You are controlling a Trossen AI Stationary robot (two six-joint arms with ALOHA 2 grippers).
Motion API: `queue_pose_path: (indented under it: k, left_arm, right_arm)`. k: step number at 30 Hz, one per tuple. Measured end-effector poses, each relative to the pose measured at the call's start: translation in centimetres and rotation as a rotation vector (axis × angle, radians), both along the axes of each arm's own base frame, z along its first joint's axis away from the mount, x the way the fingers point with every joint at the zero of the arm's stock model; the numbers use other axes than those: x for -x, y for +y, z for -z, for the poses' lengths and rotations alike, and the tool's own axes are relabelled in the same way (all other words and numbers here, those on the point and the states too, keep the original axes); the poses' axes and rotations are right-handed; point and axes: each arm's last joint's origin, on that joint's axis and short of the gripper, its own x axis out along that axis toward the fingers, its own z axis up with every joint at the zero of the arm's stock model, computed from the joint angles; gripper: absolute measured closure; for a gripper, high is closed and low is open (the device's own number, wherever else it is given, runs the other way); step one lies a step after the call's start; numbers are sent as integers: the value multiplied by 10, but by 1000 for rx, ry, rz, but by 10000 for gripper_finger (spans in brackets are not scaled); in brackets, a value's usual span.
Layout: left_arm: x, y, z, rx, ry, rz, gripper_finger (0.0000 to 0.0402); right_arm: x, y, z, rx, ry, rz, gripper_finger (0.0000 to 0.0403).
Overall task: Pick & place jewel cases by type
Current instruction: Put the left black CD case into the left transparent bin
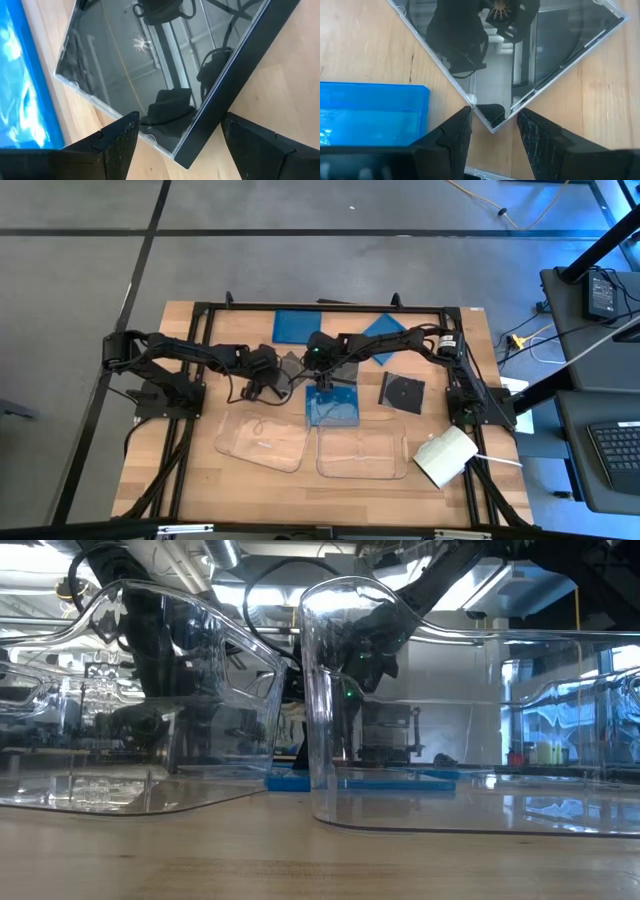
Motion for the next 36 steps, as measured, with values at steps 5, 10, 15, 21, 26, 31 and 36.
queue_pose_path:
  k: [5,10,15,21,26,31,36]
  left_arm:
    - [-3,-1,2,-28,3,47,123]
    - [-6,-10,3,-105,26,88,123]
    - [-9,-21,2,-170,37,115,123]
    - [-13,-32,2,-227,21,153,130]
    - [-14,-36,2,-234,14,166,154]
    - [-14,-35,1,-268,29,148,178]
    - [-12,-35,2,-285,45,140,200]
  right_arm:
    - [0,0,0,-4,-2,-4,234]
    - [0,0,0,-6,0,-7,234]
    - [0,0,0,-7,-2,-10,234]
    - [0,1,0,-9,-2,-12,234]
    - [0,1,0,-10,-2,-13,234]
    - [0,1,0,-10,-1,-12,234]
    - [0,1,0,-10,0,-13,234]
